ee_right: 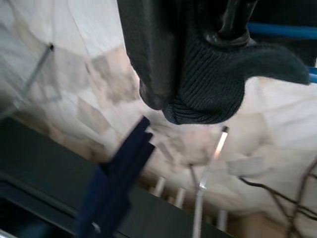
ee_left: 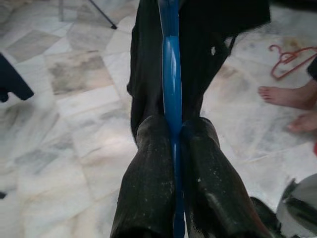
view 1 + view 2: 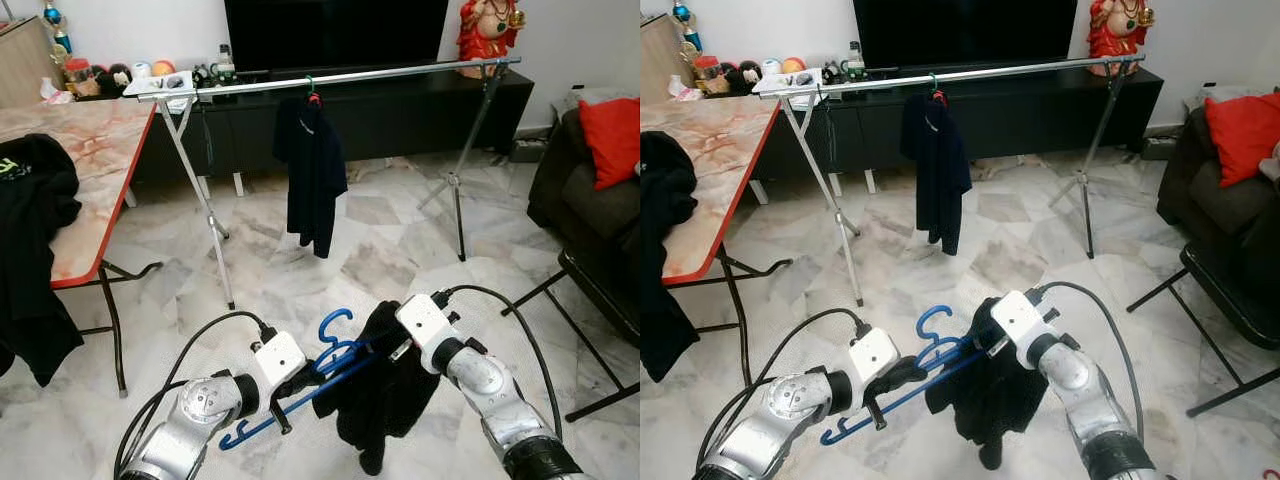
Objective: Hang hanger
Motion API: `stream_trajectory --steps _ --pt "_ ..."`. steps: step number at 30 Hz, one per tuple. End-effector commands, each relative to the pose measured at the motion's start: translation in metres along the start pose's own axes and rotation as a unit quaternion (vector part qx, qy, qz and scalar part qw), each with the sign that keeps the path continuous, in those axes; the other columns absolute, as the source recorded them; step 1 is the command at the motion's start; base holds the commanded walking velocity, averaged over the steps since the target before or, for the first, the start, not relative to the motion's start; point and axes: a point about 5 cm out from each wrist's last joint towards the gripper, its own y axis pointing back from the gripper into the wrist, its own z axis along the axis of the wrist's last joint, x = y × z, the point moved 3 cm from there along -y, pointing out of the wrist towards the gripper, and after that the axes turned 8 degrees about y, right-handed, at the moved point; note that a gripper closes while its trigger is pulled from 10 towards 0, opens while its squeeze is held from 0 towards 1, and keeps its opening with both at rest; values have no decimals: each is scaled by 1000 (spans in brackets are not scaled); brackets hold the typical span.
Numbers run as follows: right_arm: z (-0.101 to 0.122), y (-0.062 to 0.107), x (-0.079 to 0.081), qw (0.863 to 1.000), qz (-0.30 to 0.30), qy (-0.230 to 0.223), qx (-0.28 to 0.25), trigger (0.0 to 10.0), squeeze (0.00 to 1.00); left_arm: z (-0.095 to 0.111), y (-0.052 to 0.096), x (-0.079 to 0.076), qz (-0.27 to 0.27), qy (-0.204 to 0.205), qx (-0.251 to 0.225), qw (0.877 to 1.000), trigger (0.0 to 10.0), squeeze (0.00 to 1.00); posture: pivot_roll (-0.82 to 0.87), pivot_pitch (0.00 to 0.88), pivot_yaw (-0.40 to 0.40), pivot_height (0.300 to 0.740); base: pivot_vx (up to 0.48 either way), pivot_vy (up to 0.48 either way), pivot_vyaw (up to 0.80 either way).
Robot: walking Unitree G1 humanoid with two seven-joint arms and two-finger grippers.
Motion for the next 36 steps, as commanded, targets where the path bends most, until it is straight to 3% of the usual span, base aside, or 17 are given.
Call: stream_trajectory --steps 1,8,10,16,24,31,33,36 --pt "4 -2 -10 1000 -24 -13 -1 10000 0 1 0 5 9 -9 3 1000 10000 0 70 44 14 740 0 0 0" --pt "10 -2 -7 999 -33 -33 -17 10000 0 6 -1 13 39 -19 -10 999 10000 0 64 46 15 740 0 0 0" --pt "3 -4 -15 995 -89 -46 19 10000 0 12 -4 16 55 -21 -24 998 10000 0 64 46 15 740 0 0 0" --pt "1 -5 -14 992 -105 -56 31 10000 0 15 -5 15 51 -17 -31 998 10000 0 67 46 14 740 0 0 0" --pt "15 -11 0 996 -67 -63 2 10000 0 13 -5 10 36 -8 -32 999 10000 0 66 47 12 740 0 0 0" --pt "25 -13 26 984 24 -175 -21 10000 0 12 -6 5 22 -4 -30 999 10000 0 66 47 12 740 0 0 0" --pt "25 -13 26 984 28 -176 -21 10000 0 12 -6 5 22 -4 -31 999 10000 0 66 47 12 740 0 0 0" --pt "25 -10 29 975 55 -215 -30 10000 0 13 -7 3 19 -1 -33 999 10000 0 67 47 12 740 0 0 0"
